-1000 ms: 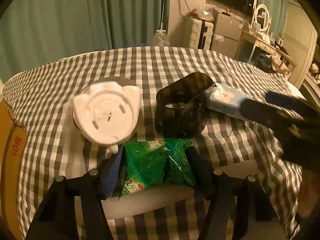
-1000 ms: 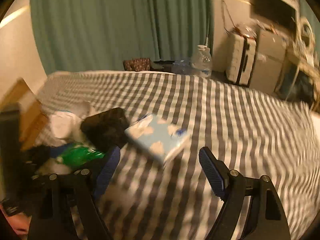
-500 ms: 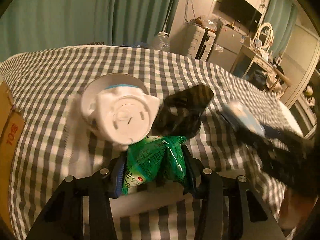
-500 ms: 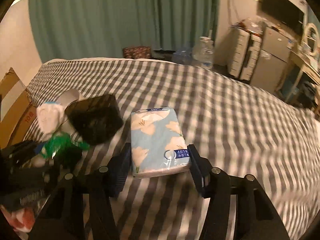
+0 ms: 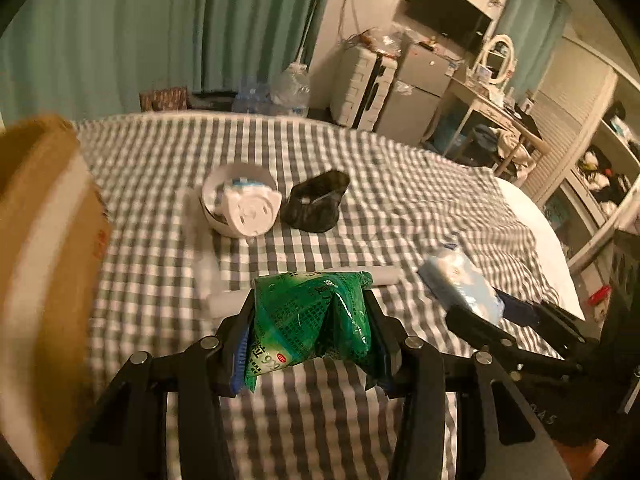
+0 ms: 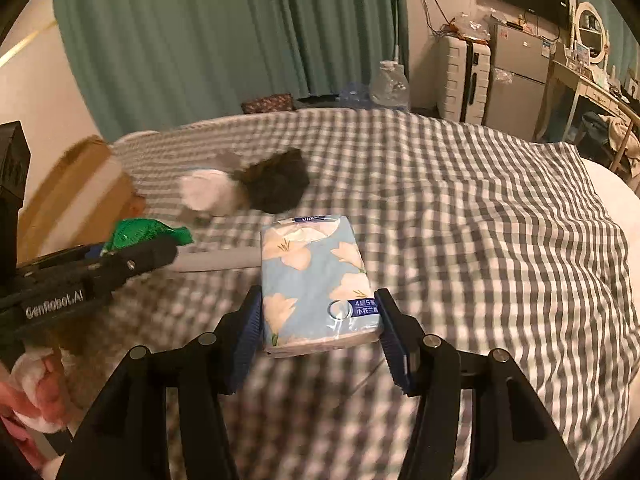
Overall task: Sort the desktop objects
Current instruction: 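Carry the snack bag and tissue pack over the cardboard box and open both tools, then move both tools back over the remaining items on the cover, then grasp the white round cap with left tool while right tool grasps the black plastic holder, then carry the cap and black holder over the cardboard box and open both tools, then move both tools back over the comb and curved tube on the cover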
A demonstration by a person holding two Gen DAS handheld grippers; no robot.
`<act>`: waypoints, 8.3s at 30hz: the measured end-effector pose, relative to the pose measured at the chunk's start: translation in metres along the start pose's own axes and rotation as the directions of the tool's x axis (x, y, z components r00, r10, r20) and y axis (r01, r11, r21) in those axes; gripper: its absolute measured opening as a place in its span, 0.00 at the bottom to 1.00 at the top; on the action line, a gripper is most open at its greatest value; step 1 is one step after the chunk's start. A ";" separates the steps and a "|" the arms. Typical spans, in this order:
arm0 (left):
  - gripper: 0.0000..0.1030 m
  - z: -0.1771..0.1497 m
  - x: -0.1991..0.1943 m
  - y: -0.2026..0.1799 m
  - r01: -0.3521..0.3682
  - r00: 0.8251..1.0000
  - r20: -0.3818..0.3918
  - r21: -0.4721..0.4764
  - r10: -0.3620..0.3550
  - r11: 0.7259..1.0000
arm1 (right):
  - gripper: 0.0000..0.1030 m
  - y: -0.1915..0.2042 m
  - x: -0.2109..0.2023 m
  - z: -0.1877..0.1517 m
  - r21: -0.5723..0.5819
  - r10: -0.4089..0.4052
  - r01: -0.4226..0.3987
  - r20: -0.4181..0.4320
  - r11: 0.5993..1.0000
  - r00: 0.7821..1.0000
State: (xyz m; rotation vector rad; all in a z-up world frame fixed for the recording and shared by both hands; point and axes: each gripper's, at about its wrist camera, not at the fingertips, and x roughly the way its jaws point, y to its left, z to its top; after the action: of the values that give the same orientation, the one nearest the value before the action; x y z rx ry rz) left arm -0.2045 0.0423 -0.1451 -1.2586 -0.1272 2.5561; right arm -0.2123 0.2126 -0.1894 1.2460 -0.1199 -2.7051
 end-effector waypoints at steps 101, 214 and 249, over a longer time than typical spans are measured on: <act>1.00 0.061 0.099 0.022 -0.297 0.937 0.160 -0.102 0.310 0.950 | 0.82 -0.020 0.028 0.040 0.083 -0.081 0.067 0.173 0.994 0.982; 0.50 0.015 -0.178 0.232 -0.306 0.948 0.064 -0.088 0.312 0.948 | 0.75 0.300 -0.095 0.079 -0.134 0.293 -0.273 0.169 0.953 0.941; 0.98 -0.016 -0.140 0.082 -0.194 0.981 0.019 0.008 0.193 0.981 | 0.86 0.122 -0.118 0.038 0.060 -0.099 0.089 0.175 0.994 0.980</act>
State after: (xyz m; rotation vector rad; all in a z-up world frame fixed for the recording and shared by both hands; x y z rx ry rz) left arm -0.1290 -0.0780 -0.0652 -1.3031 0.0046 2.7283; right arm -0.1522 0.1138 -0.0589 1.0460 -0.1577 -2.9097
